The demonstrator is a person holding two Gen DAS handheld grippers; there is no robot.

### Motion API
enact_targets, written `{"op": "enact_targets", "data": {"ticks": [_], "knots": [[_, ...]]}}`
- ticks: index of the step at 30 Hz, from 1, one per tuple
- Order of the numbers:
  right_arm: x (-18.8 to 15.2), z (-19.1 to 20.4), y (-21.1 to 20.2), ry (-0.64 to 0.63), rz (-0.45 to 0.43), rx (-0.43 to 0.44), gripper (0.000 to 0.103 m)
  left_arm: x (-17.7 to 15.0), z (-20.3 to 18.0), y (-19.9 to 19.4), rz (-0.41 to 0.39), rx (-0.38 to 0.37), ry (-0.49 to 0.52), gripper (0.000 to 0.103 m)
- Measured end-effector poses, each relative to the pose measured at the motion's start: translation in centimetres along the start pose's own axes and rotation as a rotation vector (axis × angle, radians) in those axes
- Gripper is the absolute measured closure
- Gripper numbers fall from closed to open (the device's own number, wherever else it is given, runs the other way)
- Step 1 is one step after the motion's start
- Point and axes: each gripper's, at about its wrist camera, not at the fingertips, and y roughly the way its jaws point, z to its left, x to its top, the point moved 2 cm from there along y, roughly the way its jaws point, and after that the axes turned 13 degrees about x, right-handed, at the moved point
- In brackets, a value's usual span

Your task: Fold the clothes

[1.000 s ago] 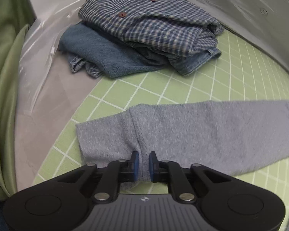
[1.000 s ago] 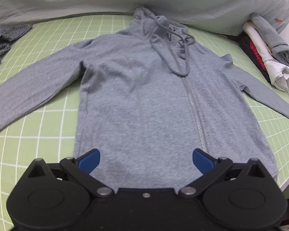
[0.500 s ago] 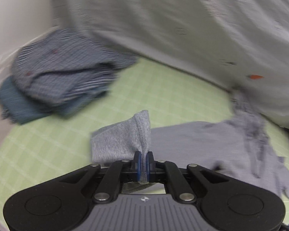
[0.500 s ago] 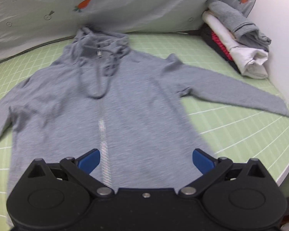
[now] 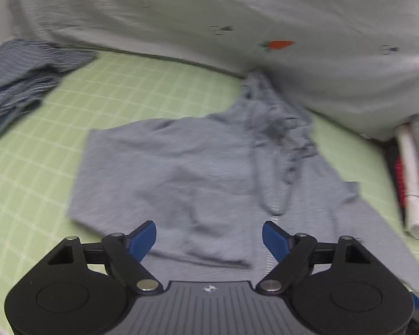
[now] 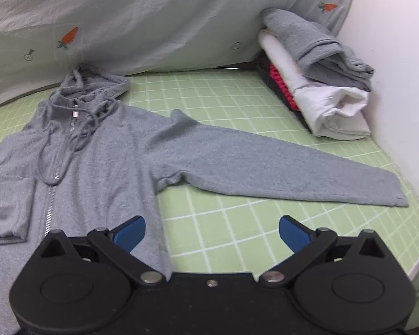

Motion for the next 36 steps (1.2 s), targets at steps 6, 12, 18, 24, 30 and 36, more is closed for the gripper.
{"op": "enact_targets", "data": {"ticks": [6, 12, 18, 24, 30, 36], "knots": [[1.4, 6.6, 1.9, -0.107, -0.007, 0.125, 0.002, 0.6, 5.3, -0.1, 0.015, 0.143, -0.018, 0.006], [1.7, 13.7, 4.2, -0.172, 0.024, 0.235, 0.007, 1.1, 8.6, 2.2, 0.084, 0.161, -0.005, 0.005], [0.7, 19.2, 5.4, -0.205, 0.06, 0.291, 0.019, 1.4, 8.8, 5.6, 0.126, 0.108, 0.083, 0.005], [0.4, 24.1, 7.3, -0.242, 0.102, 0.359, 0.028, 2.1, 9.6, 8.5, 0.189, 0.067, 0.102, 0.005], [-0.7, 26.5, 8.8, -0.276, 0.177, 0.364, 0.052, 3.3, 9.8, 9.7, 0.183, 0.053, 0.133, 0.005], [0.2, 24.6, 7.7, -0.29, 0.161, 0.449, 0.097, 4.3, 10.0, 9.3, 0.162, 0.074, 0.065, 0.005]]}}
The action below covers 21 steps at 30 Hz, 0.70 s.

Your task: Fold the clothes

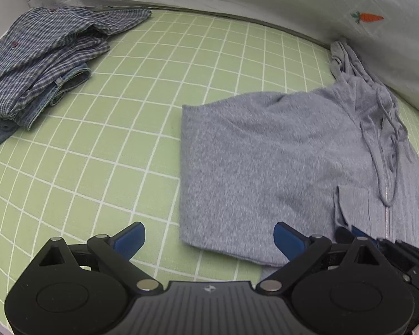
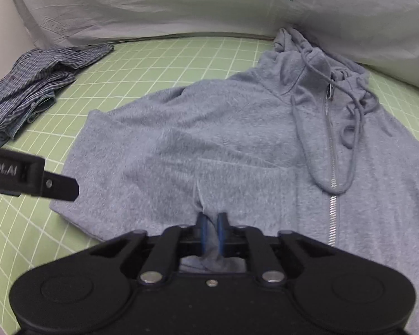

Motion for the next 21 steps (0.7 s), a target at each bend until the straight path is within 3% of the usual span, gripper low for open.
{"op": "enact_targets", "data": {"ticks": [6, 12, 14, 16, 17, 19, 21], "knots": [[3.8, -3.0, -5.6, -0.036, -0.167, 0.022, 0.098, 1.3, -0.8, -1.7, -0.048, 0.019, -0.08, 0.005], [6.5, -13.2, -13.7, 0.175, -0.406, -0.022, 0.098, 3.4, -2.8, -3.3, -0.139, 0.042, -0.12, 0.005], [5.4, -18.7, -16.3, 0.282, -0.452, -0.16, 0.098, 4.1, -3.8, -3.4, -0.163, 0.047, -0.115, 0.005], [3.6, -24.6, -17.7, 0.413, -0.425, -0.341, 0.098, 4.8, -4.7, -3.2, -0.167, 0.051, -0.108, 0.005], [2.7, -27.4, -18.2, 0.487, -0.4, -0.417, 0.093, 5.1, -5.2, -3.0, -0.167, 0.054, -0.105, 0.005], [0.7, -30.8, -18.5, 0.564, -0.364, -0.492, 0.073, 5.6, -6.2, -2.6, -0.167, 0.059, -0.099, 0.005], [-1.0, -33.0, -18.7, 0.605, -0.34, -0.536, 0.041, 6.0, -7.2, -1.4, -0.133, 0.066, -0.08, 0.005]]}}
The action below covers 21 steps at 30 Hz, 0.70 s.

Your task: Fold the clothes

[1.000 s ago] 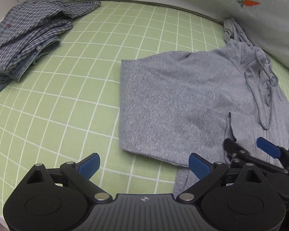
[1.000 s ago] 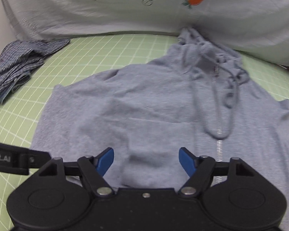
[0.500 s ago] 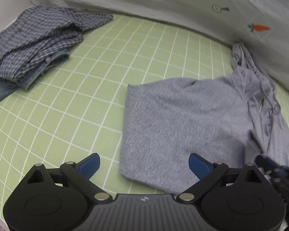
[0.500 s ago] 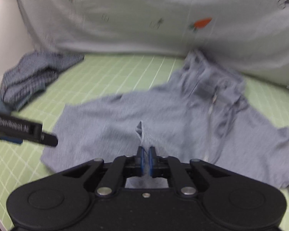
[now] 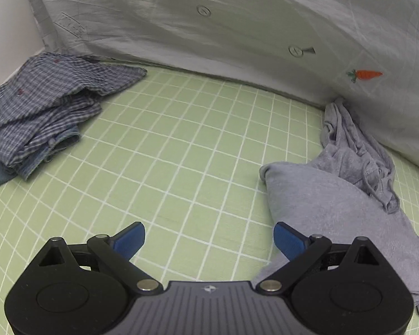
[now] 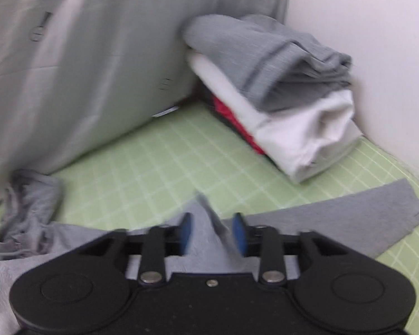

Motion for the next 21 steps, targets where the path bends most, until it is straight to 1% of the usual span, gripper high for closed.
{"op": "enact_targets", "data": {"ticks": [1, 3, 6, 9, 11, 12, 15, 19, 20, 21], "knots": [[-0.4, -0.6, 0.3, 0.008, 0.01, -0.004, 0.038, 0.1, -0.5, 0.5, 0.017, 0.001, 0.008, 0.005], [-1.5, -1.9, 1.0, 0.064, 0.043, 0.02, 0.03, 0.3, -1.4, 1.3, 0.034, -0.01, 0.02, 0.005], [-3.2, -3.1, 3.0, 0.172, 0.083, 0.056, 0.028, 0.9, -2.7, 2.8, 0.051, -0.022, 0.049, 0.005], [-4.2, -3.1, 4.7, 0.221, 0.109, 0.05, 0.026, 1.9, -3.9, 4.6, 0.081, -0.03, 0.052, 0.005], [-4.3, -2.9, 5.5, 0.219, 0.117, 0.033, 0.025, 2.7, -4.5, 5.6, 0.091, -0.052, 0.043, 0.005], [-4.2, -2.8, 5.8, 0.209, 0.112, 0.022, 0.021, 3.1, -4.8, 6.1, 0.096, -0.064, 0.039, 0.005], [-3.6, -2.5, 6.9, 0.189, 0.112, -0.007, 0.017, 4.4, -5.7, 7.6, 0.115, -0.103, 0.02, 0.009], [-2.8, -2.2, 7.9, 0.169, 0.121, -0.039, 0.015, 5.6, -6.6, 9.5, 0.144, -0.125, 0.004, 0.021], [-2.7, -2.1, 8.0, 0.163, 0.123, -0.047, 0.015, 5.7, -6.6, 9.8, 0.15, -0.138, -0.007, 0.022], [-2.7, -2.0, 8.1, 0.16, 0.124, -0.053, 0.015, 5.8, -6.6, 10.1, 0.157, -0.154, -0.02, 0.026]]}}
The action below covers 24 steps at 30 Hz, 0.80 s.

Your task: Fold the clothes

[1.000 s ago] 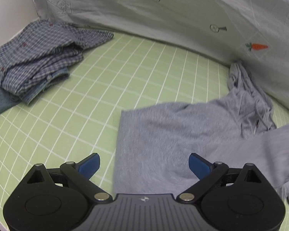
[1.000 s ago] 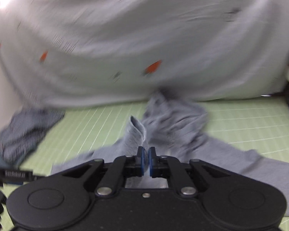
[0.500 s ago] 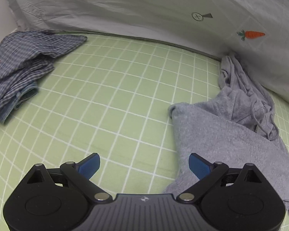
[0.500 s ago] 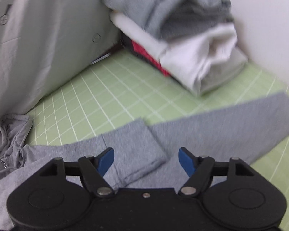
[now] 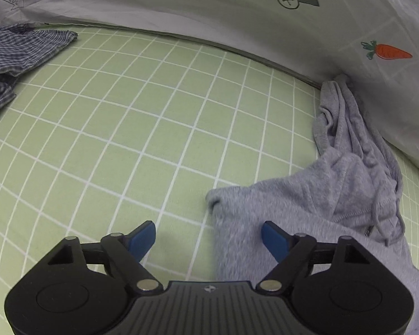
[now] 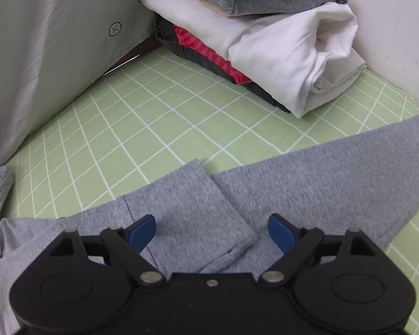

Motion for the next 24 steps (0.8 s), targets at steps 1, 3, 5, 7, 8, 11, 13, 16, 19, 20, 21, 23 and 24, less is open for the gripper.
{"op": "enact_targets", "data": {"ticks": [1, 3, 5, 7, 8, 11, 13, 16, 19, 20, 21, 23, 24], "knots": [[0.0, 0.1, 0.0, 0.002, -0.002, -0.002, 0.015, 0.2, 0.0, 0.2, 0.005, -0.016, -0.011, 0.03], [0.1, 0.1, 0.0, 0.008, -0.011, -0.001, 0.023, 0.5, 0.1, 0.7, 0.022, -0.057, -0.038, 0.041], [0.3, 0.2, -0.2, -0.003, -0.019, 0.005, 0.042, 0.8, 0.1, 1.1, 0.049, -0.11, -0.077, 0.05], [0.6, 0.1, -0.5, -0.03, -0.024, 0.031, 0.087, 1.1, 0.1, 1.2, 0.07, -0.16, -0.12, 0.081], [0.9, 0.0, -0.8, -0.037, -0.035, 0.041, 0.098, 1.4, 0.0, 1.1, 0.063, -0.176, -0.126, 0.088], [1.7, -0.2, -2.3, -0.043, -0.092, 0.082, 0.099, 2.1, -0.5, -0.5, -0.031, -0.19, -0.089, 0.094], [2.3, -0.2, -3.7, -0.036, -0.144, 0.111, 0.099, 2.0, -0.6, -1.0, -0.057, -0.175, -0.057, 0.094], [2.2, -0.3, -3.5, -0.044, -0.136, 0.091, 0.099, 1.3, -0.5, -0.5, -0.049, -0.13, -0.041, 0.09], [1.4, 0.1, -3.0, -0.052, -0.111, 0.071, 0.099, 0.7, -0.2, -0.6, -0.054, -0.054, -0.034, 0.074], [1.2, 0.3, -3.0, -0.053, -0.105, 0.067, 0.099, 0.6, -0.2, -1.1, -0.072, -0.037, -0.021, 0.064], [1.0, 0.6, -3.1, -0.059, -0.104, 0.067, 0.099, 0.5, -0.2, -1.6, -0.091, -0.021, -0.007, 0.038], [0.8, 1.4, -3.5, -0.083, -0.113, 0.074, 0.099, 0.1, 0.1, -2.7, -0.12, -0.005, 0.007, 0.018], [0.8, 1.9, -3.8, -0.092, -0.118, 0.084, 0.099, -0.1, 0.3, -3.2, -0.134, 0.002, 0.014, 0.018]]}}
